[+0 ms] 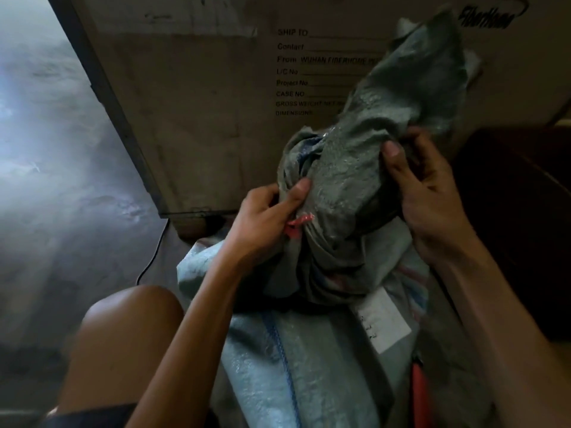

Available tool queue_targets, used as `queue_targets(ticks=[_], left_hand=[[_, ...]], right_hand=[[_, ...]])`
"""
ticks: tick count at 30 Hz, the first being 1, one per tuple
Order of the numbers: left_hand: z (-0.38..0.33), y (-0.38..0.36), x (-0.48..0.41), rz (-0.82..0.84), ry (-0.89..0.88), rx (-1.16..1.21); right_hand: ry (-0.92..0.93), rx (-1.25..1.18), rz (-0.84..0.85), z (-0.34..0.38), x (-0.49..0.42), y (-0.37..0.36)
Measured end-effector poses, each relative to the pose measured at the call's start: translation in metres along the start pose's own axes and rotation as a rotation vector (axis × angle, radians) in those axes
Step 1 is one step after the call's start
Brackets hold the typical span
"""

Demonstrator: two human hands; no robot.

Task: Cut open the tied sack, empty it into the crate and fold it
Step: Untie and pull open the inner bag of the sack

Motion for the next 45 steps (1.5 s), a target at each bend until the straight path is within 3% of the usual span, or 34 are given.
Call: queue_targets(ticks=[4,5,8,10,12,15,17,20,23,27,28,30,32,34,35,37,40,42,45], left_hand=[[-0.005,0.027,0.005,-0.213,-0.008,0.229],[-0.006,0.028,0.008,-0.236,-0.003,0.273],[-0.007,0.025,0.011,-0.225,-0.01,0.32],[-0.009,0.027,0.01,-0.215,-0.031,0.279],[-0.013,0.037,0.01,-0.297,-0.104,0.044],[-0.029,0.054,0.015,-0.445,-0.293,-0.463],[-0.036,0.075,0.018,-0.519,-0.322,-0.529],[-0.031,0.111,0.016,-0.484,-0.247,-0.502],[-0.014,0.102,0.014,-0.239,-0.065,-0.404],[-0.007,0.069,0.018,0.1,0.058,-0.211],[-0.012,0.062,0.019,0.178,0.046,-0.24],[-0.019,0.049,0.024,0.267,-0.041,-0.365],[-0.023,0.055,0.019,0.102,-0.096,-0.407],[-0.012,0.072,0.015,-0.139,0.042,-0.285],[-0.01,0.073,0.017,-0.178,0.087,-0.274],[-0.011,0.066,0.019,-0.135,0.053,-0.493],[-0.019,0.057,0.019,-0.126,-0.183,-0.914],[-0.022,0.063,0.019,-0.256,-0.251,-1.082],[-0.024,0.105,0.022,-0.545,-0.096,-1.038]], right_hand=[[0.099,0.431,-0.438,0.004,0.021,0.034],[0.107,0.442,-0.432,0.003,0.025,0.029],[-0.029,0.489,-0.022,-0.023,0.027,-0.024],[-0.012,0.531,0.096,-0.034,0.027,-0.042],[0.084,0.527,0.104,-0.03,0.024,-0.044],[0.314,0.756,0.051,-0.01,0.017,-0.032],[0.379,0.872,-0.066,-0.002,0.008,-0.001],[0.256,0.932,-0.117,-0.01,-0.003,0.048],[0.127,0.722,-0.021,-0.023,0.005,0.045],[-0.433,-0.345,-0.074,-0.053,0.022,0.01],[-0.531,-0.493,-0.033,-0.057,0.026,-0.002],[-0.585,-0.452,0.111,-0.06,0.029,-0.017],[-0.547,-0.244,0.162,-0.062,0.029,-0.018],[-0.485,-0.073,0.157,-0.062,0.024,-0.012],[-0.435,-0.028,0.175,-0.058,0.022,-0.012],[-0.322,0.034,0.221,-0.044,0.021,-0.016],[-0.174,0.213,0.273,-0.033,0.02,-0.022],[-0.115,0.334,0.195,-0.026,0.015,-0.012],[-0.123,0.316,-0.049,-0.018,0.005,0.035]])
Point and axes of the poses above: each hand's wrist, its own x-axis away from the middle knuckle, its own y-axis out of the back of the hand, z = x × y, the point moved 9 cm from there along -x, towards the middle knuckle, and after that the axes turned 1 degree about -y, right-handed, at the moved point
